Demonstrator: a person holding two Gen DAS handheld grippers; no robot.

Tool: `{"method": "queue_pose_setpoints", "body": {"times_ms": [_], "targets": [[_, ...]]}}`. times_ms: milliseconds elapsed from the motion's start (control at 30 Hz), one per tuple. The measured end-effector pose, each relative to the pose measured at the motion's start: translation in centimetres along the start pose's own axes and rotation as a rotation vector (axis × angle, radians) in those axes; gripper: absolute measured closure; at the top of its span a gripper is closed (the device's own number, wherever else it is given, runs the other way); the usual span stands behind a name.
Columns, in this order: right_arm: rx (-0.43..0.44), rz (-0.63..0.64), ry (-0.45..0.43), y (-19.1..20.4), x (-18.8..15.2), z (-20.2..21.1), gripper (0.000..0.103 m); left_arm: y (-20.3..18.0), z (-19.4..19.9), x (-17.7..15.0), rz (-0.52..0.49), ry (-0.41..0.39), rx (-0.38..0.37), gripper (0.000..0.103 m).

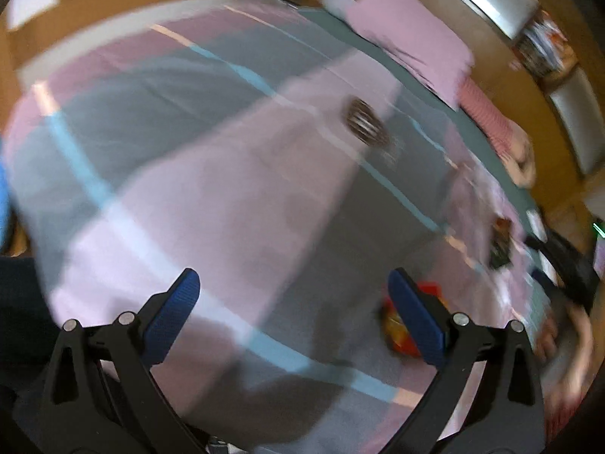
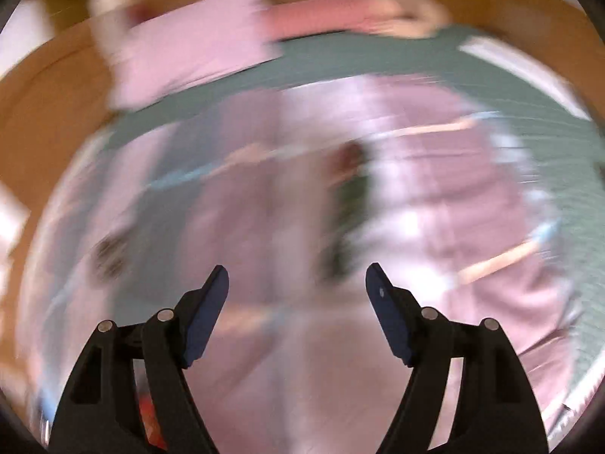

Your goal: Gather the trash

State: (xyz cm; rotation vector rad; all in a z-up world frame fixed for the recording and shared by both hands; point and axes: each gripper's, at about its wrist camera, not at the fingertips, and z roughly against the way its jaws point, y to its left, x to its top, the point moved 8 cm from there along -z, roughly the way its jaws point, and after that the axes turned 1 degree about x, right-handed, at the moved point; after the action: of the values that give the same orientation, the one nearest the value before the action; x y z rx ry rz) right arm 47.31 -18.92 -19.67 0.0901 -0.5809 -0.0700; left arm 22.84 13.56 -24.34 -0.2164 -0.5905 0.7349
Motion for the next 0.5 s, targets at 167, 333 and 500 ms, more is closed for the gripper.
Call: {"method": "queue_pose_setpoints", "body": {"times_ms": [167,333,500], "targets": [[-0.031,-0.059,0.101,-0.8,-0.6,-4.9,0.079,-5.3,-0.2,-1.3,-0.209,0.007,-0.118,0.004],[-0.006,0.027,0.044,0.3,-2.7,-1.5,0.091,-9.5,0.3,-2.6,-0.393,-0.042,-0.147,0.004],[0.057,0.128,-0.03,0.5,-5.0,5.1,0.091,-13.5,-1.7,-5.3,-0.631,-0.014,-0.107,0.004]]}}
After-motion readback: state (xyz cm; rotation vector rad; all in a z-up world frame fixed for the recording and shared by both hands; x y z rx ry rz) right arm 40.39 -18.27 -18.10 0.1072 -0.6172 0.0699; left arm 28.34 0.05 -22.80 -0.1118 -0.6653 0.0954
